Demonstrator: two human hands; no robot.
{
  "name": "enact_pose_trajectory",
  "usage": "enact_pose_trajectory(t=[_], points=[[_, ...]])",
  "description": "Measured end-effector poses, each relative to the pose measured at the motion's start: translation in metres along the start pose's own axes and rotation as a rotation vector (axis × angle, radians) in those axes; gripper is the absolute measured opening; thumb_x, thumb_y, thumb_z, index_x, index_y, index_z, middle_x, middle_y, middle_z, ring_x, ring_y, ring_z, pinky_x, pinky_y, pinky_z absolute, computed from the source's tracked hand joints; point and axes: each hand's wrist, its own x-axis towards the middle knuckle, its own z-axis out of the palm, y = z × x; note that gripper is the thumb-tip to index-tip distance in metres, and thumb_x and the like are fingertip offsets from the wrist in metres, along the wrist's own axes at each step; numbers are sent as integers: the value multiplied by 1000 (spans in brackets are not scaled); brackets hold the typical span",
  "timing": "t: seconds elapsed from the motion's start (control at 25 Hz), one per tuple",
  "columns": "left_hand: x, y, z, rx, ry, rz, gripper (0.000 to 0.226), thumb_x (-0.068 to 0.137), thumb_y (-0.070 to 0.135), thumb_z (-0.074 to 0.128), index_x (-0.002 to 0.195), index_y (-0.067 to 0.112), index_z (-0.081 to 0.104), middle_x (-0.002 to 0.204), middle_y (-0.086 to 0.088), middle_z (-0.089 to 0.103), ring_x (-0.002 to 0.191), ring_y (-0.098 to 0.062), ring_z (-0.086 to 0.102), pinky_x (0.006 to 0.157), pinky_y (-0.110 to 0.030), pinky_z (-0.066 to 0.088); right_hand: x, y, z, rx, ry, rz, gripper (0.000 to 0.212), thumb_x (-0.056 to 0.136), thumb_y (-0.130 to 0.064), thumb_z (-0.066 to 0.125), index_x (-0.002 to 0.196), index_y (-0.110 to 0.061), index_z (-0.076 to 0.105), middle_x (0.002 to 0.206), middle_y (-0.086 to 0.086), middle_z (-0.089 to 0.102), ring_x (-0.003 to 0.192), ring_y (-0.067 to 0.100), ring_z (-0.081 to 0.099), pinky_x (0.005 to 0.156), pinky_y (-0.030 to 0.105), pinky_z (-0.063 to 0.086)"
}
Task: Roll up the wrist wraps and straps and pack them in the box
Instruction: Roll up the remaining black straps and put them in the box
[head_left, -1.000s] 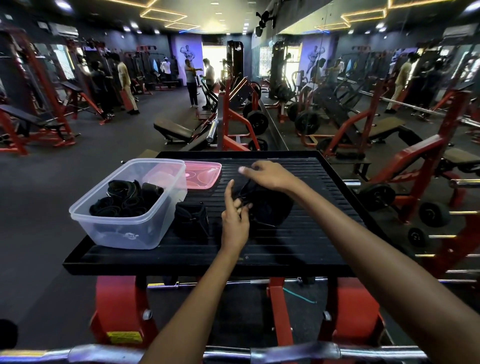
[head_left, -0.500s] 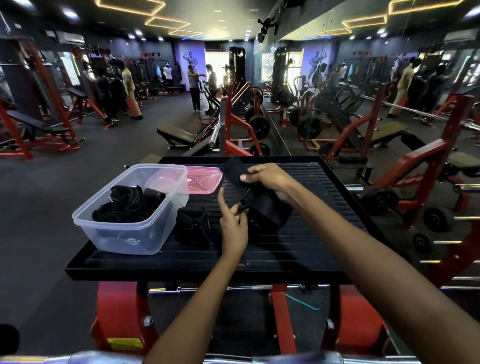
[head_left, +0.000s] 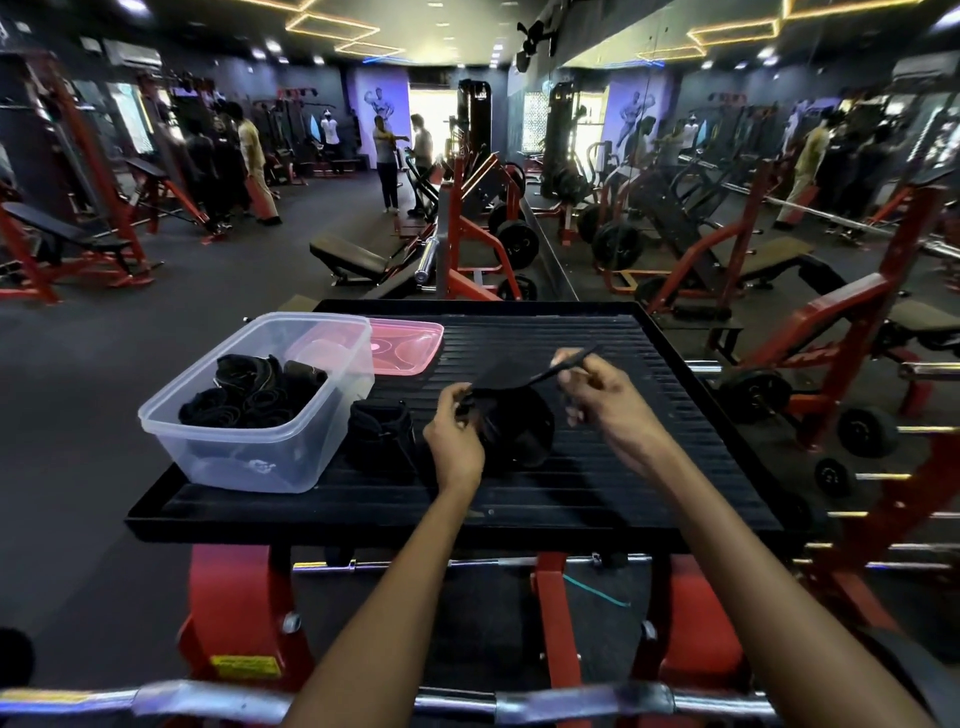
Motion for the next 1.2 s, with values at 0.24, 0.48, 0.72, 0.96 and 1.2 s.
enact_pose_trajectory(t=[0.24, 0.48, 0.72, 0.96, 1.2], points=[[8, 12, 2, 284, -240, 291, 54, 74, -14, 47, 123, 6, 54, 120, -11, 59, 112, -24, 55, 92, -8, 33, -6, 4, -1, 426, -154, 143, 32, 91, 1, 30, 91, -2, 62, 86, 13, 73, 89, 30, 71, 78, 28, 57], [21, 28, 6, 432, -232, 265, 51, 77, -11, 47, 120, 13, 58, 104, -13, 69, 97, -28, 64, 85, -34, 51, -2, -19, -14, 421, -96, 190, 53, 82, -46, 49, 83, 2, 69, 90, 22, 70, 84, 28, 69, 79, 30, 56], [24, 39, 7, 305, -168, 8, 35, 86, -6, 48, 113, 7, 66, 105, -15, 69, 85, -16, 60, 69, -7, 35, -9, -8, -29, -130, 28, 146, 22, 78, 8, 67, 91, -9, 68, 73, -5, 69, 61, -1, 62, 55, 11, 46], [26, 49, 3, 347, -150, -66, 21, 87, -4, 46, 92, -7, 66, 95, -25, 67, 81, -29, 57, 63, -18, 29, -5, 37, -2, -395, 170, 42, 26, 75, 0, 73, 75, -22, 59, 69, -14, 63, 59, -5, 55, 60, 14, 42], [26, 55, -6, 311, -141, -83, 24, 90, 7, 55, 111, 1, 66, 109, -20, 67, 104, -30, 61, 72, -16, 35, 8, 43, 31, -371, 315, 134, 18, 90, -16, 60, 74, -23, 57, 83, 2, 59, 77, 13, 57, 75, 29, 46]])
